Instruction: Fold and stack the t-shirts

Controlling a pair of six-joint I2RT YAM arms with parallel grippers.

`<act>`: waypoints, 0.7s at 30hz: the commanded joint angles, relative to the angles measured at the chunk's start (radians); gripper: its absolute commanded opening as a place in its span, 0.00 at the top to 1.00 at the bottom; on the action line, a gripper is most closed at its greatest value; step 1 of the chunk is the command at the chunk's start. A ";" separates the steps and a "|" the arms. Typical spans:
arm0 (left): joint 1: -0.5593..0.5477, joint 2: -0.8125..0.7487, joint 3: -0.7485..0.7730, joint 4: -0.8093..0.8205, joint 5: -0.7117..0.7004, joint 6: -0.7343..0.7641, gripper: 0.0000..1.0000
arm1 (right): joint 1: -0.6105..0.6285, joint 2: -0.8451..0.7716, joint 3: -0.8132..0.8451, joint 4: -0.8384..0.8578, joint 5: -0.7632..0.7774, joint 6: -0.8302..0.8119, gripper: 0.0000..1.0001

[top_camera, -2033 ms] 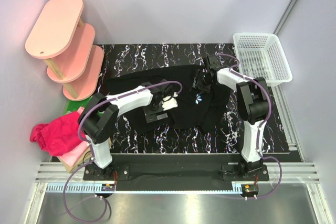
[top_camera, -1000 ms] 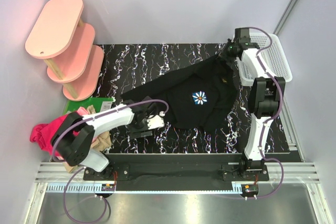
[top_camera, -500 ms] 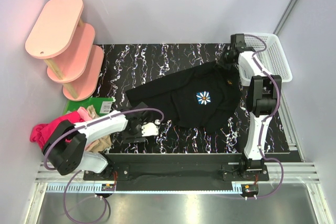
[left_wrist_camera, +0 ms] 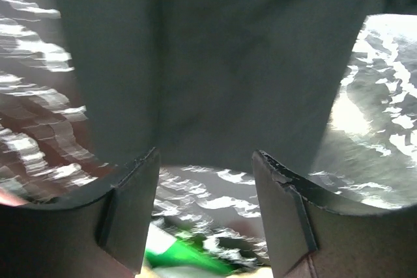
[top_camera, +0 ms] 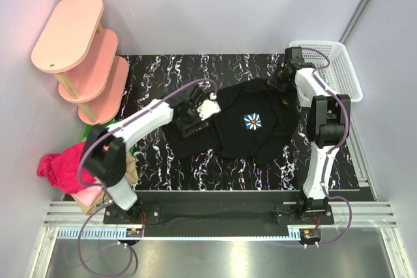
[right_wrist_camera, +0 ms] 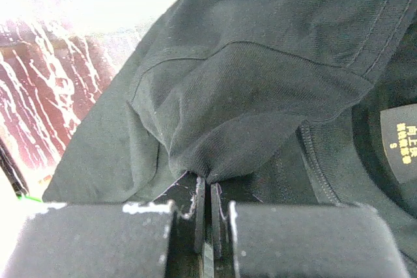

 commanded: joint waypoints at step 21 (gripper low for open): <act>-0.010 0.288 -0.079 -0.046 0.056 -0.072 0.39 | 0.010 -0.131 -0.034 0.047 -0.007 -0.026 1.00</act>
